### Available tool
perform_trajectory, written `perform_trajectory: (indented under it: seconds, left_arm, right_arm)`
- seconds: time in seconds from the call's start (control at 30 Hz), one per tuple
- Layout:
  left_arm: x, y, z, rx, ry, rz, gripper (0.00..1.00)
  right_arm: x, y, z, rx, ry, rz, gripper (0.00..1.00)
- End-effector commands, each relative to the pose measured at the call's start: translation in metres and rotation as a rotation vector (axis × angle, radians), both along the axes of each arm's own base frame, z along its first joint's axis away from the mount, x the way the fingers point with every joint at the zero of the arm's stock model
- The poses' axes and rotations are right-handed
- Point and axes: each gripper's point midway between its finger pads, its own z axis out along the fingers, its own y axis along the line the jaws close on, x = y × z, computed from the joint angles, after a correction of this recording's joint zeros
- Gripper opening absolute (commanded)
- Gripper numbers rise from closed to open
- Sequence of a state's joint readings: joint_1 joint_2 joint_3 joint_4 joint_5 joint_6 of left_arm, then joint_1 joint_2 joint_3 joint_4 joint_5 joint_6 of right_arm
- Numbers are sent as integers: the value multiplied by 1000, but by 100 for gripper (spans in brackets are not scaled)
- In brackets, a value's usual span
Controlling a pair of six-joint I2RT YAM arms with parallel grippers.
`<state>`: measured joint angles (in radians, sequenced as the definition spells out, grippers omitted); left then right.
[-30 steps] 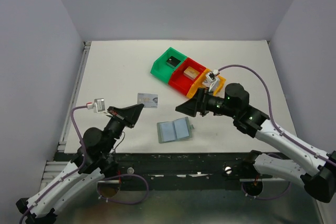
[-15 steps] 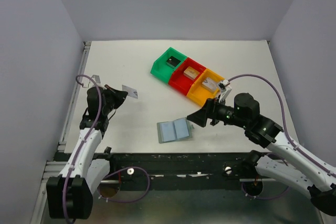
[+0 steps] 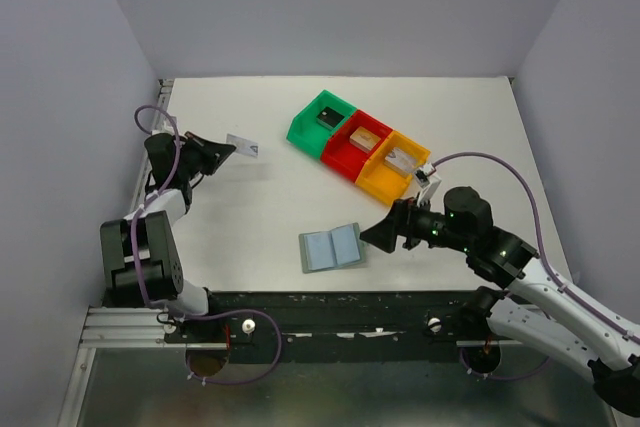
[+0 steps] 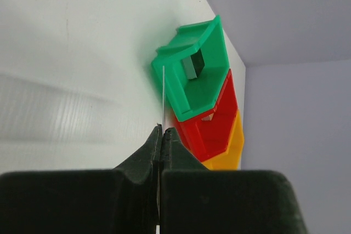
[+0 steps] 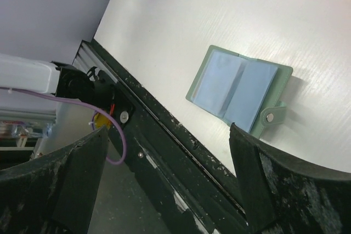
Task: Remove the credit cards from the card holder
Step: Place the credit card at the center of the board.
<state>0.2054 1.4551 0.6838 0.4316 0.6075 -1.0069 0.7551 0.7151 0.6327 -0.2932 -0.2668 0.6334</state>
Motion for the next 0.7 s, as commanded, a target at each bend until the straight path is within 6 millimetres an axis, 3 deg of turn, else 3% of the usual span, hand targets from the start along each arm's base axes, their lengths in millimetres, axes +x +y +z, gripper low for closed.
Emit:
perform_trajectory:
  seconds: [0.0, 0.33, 0.67]
  left_arm:
    - [14, 14, 0, 45, -28, -46, 0]
    - [31, 44, -54, 62, 106, -29, 0]
    - [40, 56, -80, 85, 168, -26, 0]
  right_arm:
    - [-4, -2, -14, -36, 8, 23, 97]
    - [0, 3, -23, -71, 26, 38, 97]
    - [3, 4, -29, -94, 38, 39, 97]
